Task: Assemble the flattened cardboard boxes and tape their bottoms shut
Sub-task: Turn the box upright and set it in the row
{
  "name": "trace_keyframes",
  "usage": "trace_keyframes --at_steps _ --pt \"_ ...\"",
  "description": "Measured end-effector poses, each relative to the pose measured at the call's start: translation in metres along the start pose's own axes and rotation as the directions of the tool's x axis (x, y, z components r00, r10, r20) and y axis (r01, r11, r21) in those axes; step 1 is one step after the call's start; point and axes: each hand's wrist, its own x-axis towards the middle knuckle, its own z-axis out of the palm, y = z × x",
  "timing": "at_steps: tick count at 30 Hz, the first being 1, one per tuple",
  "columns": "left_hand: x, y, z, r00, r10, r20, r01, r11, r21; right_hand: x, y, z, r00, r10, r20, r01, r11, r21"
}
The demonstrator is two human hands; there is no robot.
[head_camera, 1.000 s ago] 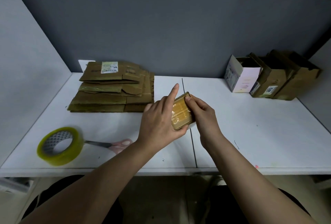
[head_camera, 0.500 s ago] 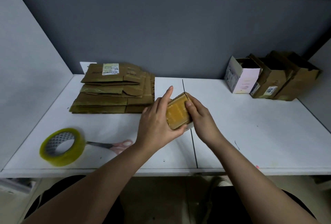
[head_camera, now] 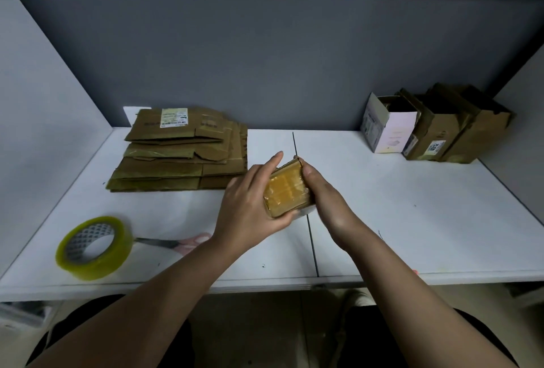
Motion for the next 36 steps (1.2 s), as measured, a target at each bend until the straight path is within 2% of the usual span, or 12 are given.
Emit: trace_keyframes --at_steps 6,9,13,16,17,20,23,27,29,31,34,36 --pt "-0.004 0.003 -0.005 0.988 0.157 -0.016 -0.157 0.986 -0.048 0.005 0.007 -0.016 0.982 0.175 0.066 -0.177 0.984 0.018" --pt "-0.004 -0.002 -0.008 0.988 0.151 -0.013 -0.152 0.985 -0.078 0.007 0.009 -0.014 0.986 0.159 -0.057 -0.161 0.987 -0.024" --pt "-0.001 -0.013 -0.007 0.996 0.063 0.065 -0.06 0.997 -0.039 0.016 0.016 -0.02 0.934 -0.017 -0.358 -0.017 0.996 -0.091" --pt "-0.004 -0.01 0.003 0.966 -0.109 0.236 0.173 0.948 -0.268 0.014 0.019 -0.015 0.908 -0.12 -0.401 0.075 0.989 -0.126" --pt "-0.006 -0.004 0.004 0.944 -0.178 0.279 0.285 0.865 -0.414 0.011 0.02 -0.009 0.9 -0.149 -0.409 0.104 0.986 -0.132" --pt "-0.005 0.013 0.009 0.836 -0.409 0.365 0.532 0.444 -0.721 0.005 0.027 0.01 0.872 -0.203 -0.445 0.143 0.976 -0.164" --pt "0.004 0.012 0.015 0.714 -0.604 0.355 0.575 0.217 -0.789 0.0 0.028 0.024 0.838 -0.302 -0.455 0.202 0.945 -0.256" --pt "0.015 -0.008 0.012 0.53 -0.73 0.432 0.541 -0.101 -0.835 -0.007 0.028 0.042 0.842 -0.462 -0.279 0.295 0.828 -0.477" --pt "0.014 -0.015 0.008 0.512 -0.762 0.398 0.55 -0.066 -0.833 -0.011 0.031 0.052 0.879 -0.429 -0.208 0.28 0.818 -0.502" --pt "0.011 -0.017 0.006 0.556 -0.753 0.352 0.556 0.022 -0.831 -0.015 0.027 0.056 0.916 -0.338 -0.215 0.259 0.91 -0.324" --pt "0.004 -0.012 0.004 0.709 -0.648 0.279 0.537 0.24 -0.809 -0.013 0.016 0.044 0.953 -0.127 -0.274 0.136 0.991 0.013" --pt "0.001 -0.003 0.003 0.803 -0.531 0.269 0.51 0.381 -0.771 -0.004 0.018 0.03 0.939 -0.074 -0.337 0.094 0.994 0.046"
